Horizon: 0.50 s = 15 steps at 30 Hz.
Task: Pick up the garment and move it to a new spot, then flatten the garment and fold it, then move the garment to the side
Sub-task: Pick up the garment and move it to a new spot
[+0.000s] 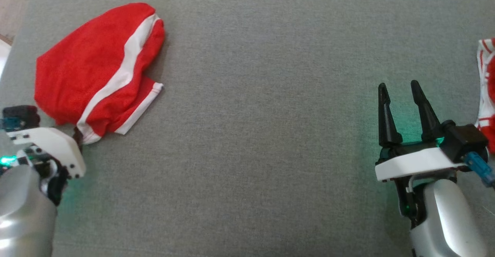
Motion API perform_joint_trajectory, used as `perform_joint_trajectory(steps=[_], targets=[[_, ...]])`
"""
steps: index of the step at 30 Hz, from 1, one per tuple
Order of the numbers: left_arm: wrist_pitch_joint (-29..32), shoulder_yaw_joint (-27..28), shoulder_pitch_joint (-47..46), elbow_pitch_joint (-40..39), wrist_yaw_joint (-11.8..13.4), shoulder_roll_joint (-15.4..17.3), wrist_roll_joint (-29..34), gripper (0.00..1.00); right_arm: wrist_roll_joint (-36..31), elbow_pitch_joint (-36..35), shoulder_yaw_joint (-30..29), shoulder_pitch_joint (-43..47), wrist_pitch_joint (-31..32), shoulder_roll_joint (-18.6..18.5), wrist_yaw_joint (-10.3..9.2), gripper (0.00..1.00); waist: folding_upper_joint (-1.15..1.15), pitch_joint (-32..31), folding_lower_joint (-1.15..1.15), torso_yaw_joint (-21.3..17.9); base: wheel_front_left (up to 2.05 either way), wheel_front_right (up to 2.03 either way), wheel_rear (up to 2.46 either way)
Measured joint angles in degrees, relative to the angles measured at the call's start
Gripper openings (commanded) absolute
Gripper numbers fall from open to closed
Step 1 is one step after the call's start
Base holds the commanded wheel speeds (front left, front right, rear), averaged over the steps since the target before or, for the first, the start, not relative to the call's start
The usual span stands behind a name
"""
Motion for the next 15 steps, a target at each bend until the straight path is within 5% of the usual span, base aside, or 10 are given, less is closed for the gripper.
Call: perform_joint_trajectory(steps=[4,5,6,15], targets=[[0.4,-1.4,-1.2,1.5,0.0,1.7,-3.3,1.0,0.0,-0.4,0.0,0.0,0.3,0.0,0.0,1.0,0.0,0.7,0.0,-1.0,0.0,0.0,0.0],[0.1,-1.6,-1.2,1.6,0.0,1.7,-4.0,0.55,0.0,-0.5,0.0,0.0,0.3,0.0,0.0,1.0,0.0,0.7,0.0,-1.2,0.0,0.0,0.0],[-0.6,-1.7,-1.2,1.8,0.0,1.8,-4.7,0.0,0.0,-0.5,0.0,0.0,0.3,0.0,0.0,1.0,0.0,0.7,0.0,-1.3,0.0,0.0,0.0],[-18.3,-1.4,-2.3,0.7,0.0,2.7,-6.8,0.0,0.1,-0.4,-0.1,0.0,0.3,0.0,0.0,1.0,0.0,-1.2,-0.01,-2.2,0.0,0.0,0.0]])
